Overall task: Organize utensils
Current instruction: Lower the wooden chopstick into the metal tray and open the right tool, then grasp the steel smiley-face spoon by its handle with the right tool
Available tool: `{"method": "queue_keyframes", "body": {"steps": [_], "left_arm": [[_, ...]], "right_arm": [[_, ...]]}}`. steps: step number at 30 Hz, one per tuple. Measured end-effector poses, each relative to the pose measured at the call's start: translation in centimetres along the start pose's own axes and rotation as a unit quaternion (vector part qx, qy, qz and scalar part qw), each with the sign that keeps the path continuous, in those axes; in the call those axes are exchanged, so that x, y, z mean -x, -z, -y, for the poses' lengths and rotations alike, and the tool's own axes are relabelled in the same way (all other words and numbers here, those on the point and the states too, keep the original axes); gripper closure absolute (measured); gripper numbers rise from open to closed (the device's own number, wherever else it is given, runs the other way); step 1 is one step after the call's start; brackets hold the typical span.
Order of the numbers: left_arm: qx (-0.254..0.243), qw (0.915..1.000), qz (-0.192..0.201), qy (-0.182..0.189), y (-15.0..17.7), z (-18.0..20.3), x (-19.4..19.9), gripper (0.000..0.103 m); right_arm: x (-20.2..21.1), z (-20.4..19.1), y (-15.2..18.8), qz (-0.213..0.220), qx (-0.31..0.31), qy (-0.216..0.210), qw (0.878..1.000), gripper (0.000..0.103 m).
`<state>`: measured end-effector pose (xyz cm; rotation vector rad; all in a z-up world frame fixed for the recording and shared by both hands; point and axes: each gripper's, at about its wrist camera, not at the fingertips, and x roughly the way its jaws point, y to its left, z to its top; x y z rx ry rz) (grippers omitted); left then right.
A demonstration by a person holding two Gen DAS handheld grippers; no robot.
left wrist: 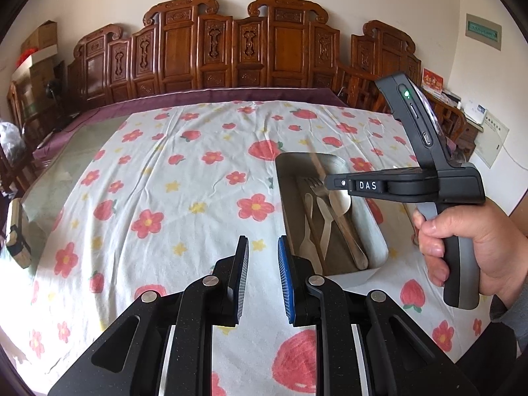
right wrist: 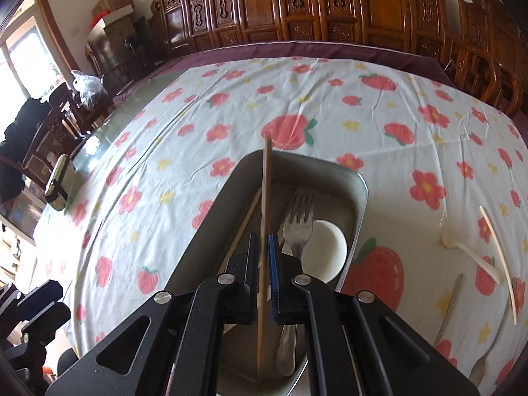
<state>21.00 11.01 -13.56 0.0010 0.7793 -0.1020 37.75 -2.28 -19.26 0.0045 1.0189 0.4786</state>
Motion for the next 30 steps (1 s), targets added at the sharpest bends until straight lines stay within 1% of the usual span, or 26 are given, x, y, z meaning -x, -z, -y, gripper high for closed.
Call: {"method": "queue_keyframes", "body": {"steps": [4,9,13,16,20,21,22,24,26,30], "left_arm": [[-0.004,1.0000,-0.002,0.000,0.2,0.4,-0.1,0.086],[-0.014,0.9999,-0.001,0.000,0.5,1.3,-0.1,0.082],[-0.018,0.9998,-0.002,0.007,0.8,2.6,-0.1,0.081],[-0.026,0.9996,-0.002,0.011,1.0,3.9,-0.1,0.077],[-0.038,0.9990,-0.006,0.024,1.5,5.9,-0.2,0.073],[-0.039,0.9988,-0.007,0.028,1.6,6.4,-0.3,0.072],[-0.043,0.9985,-0.007,0.032,1.7,7.1,-0.3,0.071],[-0.047,0.9981,-0.006,0.039,1.7,8.2,-0.3,0.067],[-0.046,0.9978,-0.006,0.048,1.7,9.3,-0.5,0.063],[-0.047,0.9969,-0.011,0.062,1.7,11.6,-1.2,0.063]], "right_arm": [[0.6,0.3,0.6,-0.001,0.010,-0.011,1.000,0.093],[3.9,1.5,2.4,0.024,0.028,-0.009,0.999,0.093],[7.5,3.6,5.1,0.045,0.047,0.010,0.998,0.093],[9.9,5.9,7.1,0.054,0.052,0.027,0.997,0.093],[12.4,9.4,9.5,0.059,0.050,0.060,0.995,0.093],[13.0,10.3,10.1,0.061,0.047,0.066,0.995,0.090],[13.7,11.5,10.8,0.065,0.042,0.075,0.994,0.080],[14.5,13.3,12.0,0.067,0.034,0.090,0.993,0.066],[14.8,15.6,13.2,0.061,0.020,0.106,0.992,0.066],[15.0,18.8,15.0,0.056,-0.010,0.122,0.991,0.066]]}}
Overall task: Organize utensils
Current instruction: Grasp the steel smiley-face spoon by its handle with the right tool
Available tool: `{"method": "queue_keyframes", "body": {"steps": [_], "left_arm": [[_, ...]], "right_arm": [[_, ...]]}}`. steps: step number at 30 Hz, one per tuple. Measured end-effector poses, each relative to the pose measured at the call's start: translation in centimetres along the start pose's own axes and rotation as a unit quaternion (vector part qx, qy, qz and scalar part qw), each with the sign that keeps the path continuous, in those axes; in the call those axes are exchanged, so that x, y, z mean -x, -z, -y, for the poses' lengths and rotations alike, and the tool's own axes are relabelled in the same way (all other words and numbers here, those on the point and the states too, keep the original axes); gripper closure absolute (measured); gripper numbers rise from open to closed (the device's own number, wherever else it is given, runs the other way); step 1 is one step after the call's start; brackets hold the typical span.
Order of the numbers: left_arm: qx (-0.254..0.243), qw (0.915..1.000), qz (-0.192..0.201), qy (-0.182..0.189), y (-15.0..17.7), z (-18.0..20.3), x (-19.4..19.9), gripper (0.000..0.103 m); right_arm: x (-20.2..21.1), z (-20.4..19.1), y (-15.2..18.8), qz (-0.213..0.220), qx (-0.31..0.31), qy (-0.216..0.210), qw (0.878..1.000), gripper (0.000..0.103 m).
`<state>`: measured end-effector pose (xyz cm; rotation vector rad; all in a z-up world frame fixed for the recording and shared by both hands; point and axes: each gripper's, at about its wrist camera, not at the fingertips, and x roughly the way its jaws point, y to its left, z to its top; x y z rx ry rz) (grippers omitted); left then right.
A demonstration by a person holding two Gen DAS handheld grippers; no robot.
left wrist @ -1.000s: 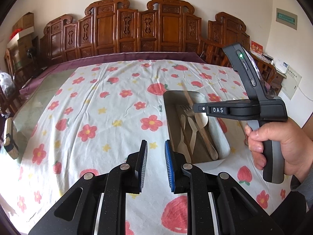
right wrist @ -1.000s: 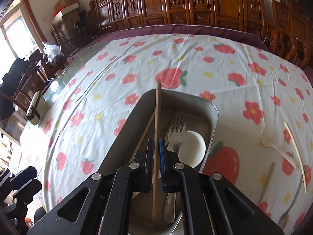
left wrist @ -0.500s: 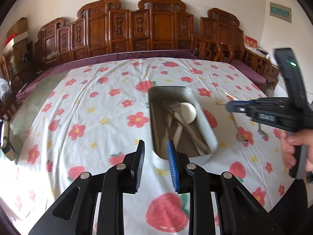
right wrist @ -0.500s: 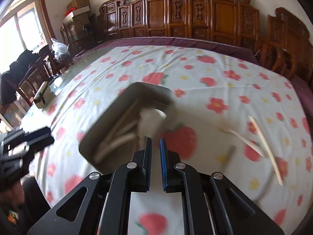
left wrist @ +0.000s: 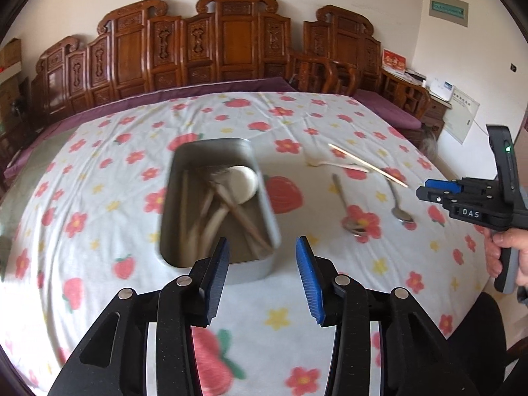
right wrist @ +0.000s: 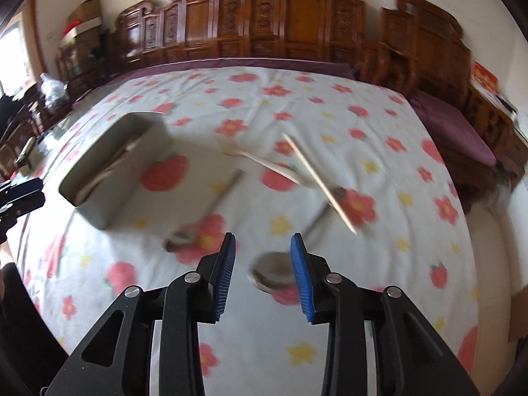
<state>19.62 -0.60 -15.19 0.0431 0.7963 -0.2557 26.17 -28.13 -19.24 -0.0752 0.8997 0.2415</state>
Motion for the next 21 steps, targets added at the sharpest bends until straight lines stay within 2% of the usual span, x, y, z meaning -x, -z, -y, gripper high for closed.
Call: {"method": "queue_keyframes", "body": {"steps": [5,12,20,21], "left_arm": [[-0.013,0.9998,-0.010,0.012,0.0,2.9,-1.3,0.063],[-0.036,0.9985,-0.034,0.022,-0.2,6.2,-3.7,0.063],[-0.033,0.9975,-0.056,0.029,-0.1,7.6,-5.8,0.063],[-0.031,0.9973,-0.059,0.029,-0.1,7.6,-6.1,0.063]], "right_arm": [[-0.6,2.6,1.6,-0.001,-0.038,-0.001,0.999,0.066],[-2.5,4.0,2.5,-0.018,-0.063,-0.013,0.998,0.066],[-4.7,4.1,2.4,-0.030,-0.094,-0.024,0.995,0.066],[-4.8,4.1,2.4,-0.030,-0.100,-0.028,0.994,0.061]]}}
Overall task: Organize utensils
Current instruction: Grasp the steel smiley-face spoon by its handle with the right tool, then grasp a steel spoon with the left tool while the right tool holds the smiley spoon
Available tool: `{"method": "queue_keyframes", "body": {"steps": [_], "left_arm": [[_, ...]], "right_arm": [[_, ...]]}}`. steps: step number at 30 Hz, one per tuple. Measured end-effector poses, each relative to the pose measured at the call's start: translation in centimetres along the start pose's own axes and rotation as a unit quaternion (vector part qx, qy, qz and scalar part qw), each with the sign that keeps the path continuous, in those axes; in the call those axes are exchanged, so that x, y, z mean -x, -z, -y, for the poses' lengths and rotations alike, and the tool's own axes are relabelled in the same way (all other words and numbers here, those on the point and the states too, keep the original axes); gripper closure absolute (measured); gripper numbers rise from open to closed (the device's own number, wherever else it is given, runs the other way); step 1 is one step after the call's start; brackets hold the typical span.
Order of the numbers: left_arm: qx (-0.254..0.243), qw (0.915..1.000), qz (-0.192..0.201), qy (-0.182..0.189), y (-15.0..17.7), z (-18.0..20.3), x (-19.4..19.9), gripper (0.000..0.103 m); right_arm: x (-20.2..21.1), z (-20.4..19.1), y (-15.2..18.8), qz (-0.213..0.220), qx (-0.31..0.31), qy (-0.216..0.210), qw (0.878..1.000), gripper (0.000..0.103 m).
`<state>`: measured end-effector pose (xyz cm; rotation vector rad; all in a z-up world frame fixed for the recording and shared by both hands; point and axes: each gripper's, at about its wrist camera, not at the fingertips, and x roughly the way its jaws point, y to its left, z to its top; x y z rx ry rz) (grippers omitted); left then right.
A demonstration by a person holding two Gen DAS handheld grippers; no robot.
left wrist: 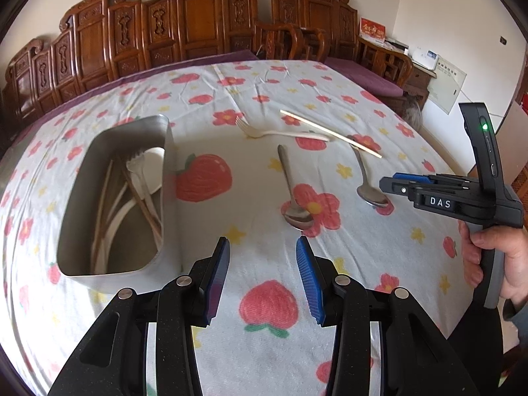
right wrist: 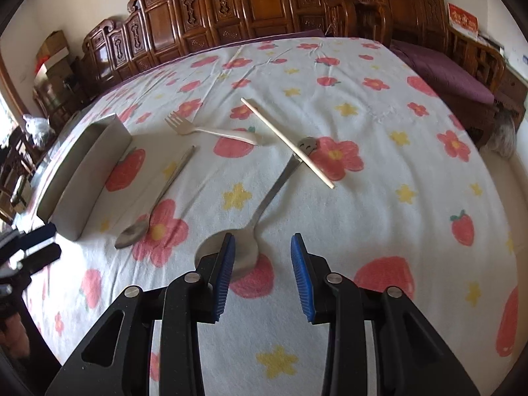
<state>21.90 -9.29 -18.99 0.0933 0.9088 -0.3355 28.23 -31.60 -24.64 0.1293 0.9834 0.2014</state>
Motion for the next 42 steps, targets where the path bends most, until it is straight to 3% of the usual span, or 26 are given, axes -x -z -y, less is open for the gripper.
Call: {"method": "queue_keyframes", "body": {"steps": [16,26,31,33,35,42], "left_arm": [[0.011,0.9997,-0.022,0.006,-0.7,0.9,-2.4,0.063],[0.009,0.9996,-0.027,0.000,-0.9,1.1,-3.1,0.063],[0.015,0.9991,-0.039,0.002,-1.3,1.1,-4.2,0.063],[0.024,0.9988,-0.042,0.005,-1.5,1.0,-4.6,0.063],[0.028,0.9986,-0.044,0.006,-1.7,0.9,-4.9,0.063],[0.029,0.9981,-0.053,0.011,-2.1,0.9,-6.1,0.063]], "right_arm": [[-1.8,-2.2,0.4,-0.016,0.044,0.020,0.999,0.054],[-3.2,-0.1,-2.6,-0.032,-0.013,0.030,0.999,0.058],[-4.3,-1.0,-3.7,-0.044,0.007,0.074,0.996,0.058],[-4.6,-1.8,-3.8,-0.048,0.030,0.099,0.993,0.065],[-4.6,-1.9,-3.7,-0.053,0.031,0.098,0.993,0.085],[-3.7,-1.9,-2.5,-0.075,0.045,0.074,0.993,0.096]]}}
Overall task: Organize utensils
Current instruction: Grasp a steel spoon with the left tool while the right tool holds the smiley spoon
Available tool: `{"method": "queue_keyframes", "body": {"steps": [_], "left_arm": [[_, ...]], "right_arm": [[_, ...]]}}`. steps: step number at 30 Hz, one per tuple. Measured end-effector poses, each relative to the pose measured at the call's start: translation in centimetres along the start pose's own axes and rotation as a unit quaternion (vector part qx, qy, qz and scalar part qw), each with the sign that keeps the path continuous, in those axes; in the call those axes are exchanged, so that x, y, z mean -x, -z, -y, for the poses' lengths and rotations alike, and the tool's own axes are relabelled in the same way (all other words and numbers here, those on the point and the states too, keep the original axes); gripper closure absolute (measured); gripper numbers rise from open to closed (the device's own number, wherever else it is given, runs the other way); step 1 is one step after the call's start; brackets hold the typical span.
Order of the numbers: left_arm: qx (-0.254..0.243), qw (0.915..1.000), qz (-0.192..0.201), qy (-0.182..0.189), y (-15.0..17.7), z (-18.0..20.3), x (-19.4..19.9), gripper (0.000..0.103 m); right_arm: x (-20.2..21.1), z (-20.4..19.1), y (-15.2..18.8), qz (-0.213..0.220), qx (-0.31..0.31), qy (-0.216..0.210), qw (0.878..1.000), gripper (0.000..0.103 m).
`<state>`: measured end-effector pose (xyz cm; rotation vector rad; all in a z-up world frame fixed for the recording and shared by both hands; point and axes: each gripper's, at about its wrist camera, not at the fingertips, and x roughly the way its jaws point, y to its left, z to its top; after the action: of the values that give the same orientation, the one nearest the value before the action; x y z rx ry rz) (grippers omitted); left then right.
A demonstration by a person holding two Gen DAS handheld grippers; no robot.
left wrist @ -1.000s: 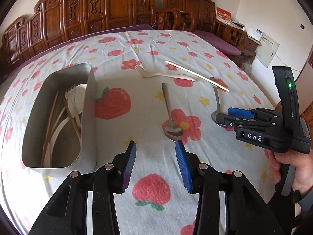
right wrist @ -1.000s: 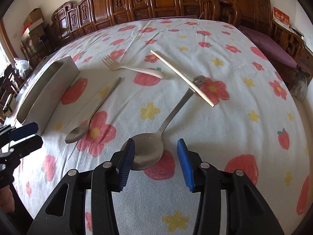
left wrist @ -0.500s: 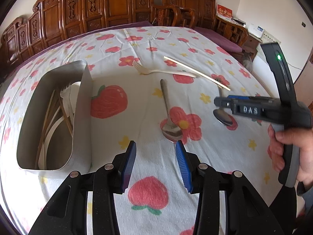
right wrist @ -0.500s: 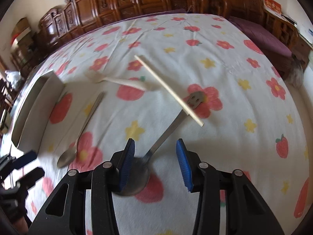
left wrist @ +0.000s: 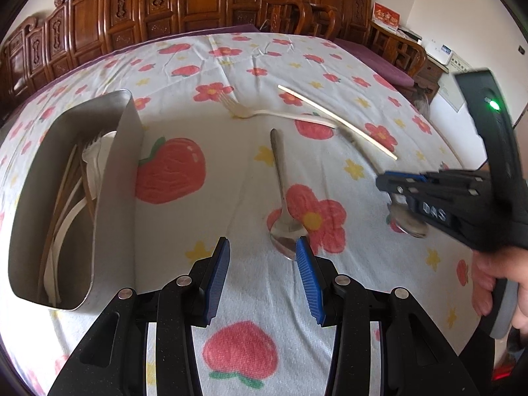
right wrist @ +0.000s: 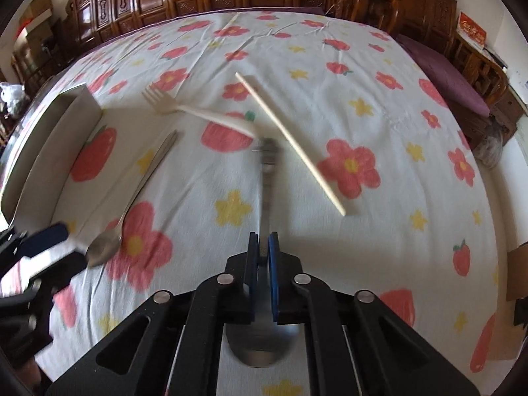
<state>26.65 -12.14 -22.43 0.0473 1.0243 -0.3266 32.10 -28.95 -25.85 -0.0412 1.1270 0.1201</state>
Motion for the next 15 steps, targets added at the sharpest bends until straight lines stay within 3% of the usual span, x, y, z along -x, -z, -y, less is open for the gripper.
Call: {"method": "queue_keyframes", "body": {"steps": [9,15], "left_arm": [[0.026,0.9992,-0.021,0.022,-0.7,0.4,-1.6,0.063],[0.023,0.9992,-0.028,0.015,-0.8,1.4,-2.2,0.076]], "right_arm": [[1.1,0.4,2.1,0.015,0.009,-0.010,1.000,0.096],[1.1,0.3,2.4,0.020,0.015,-0.007,1.000,0.096]]}}
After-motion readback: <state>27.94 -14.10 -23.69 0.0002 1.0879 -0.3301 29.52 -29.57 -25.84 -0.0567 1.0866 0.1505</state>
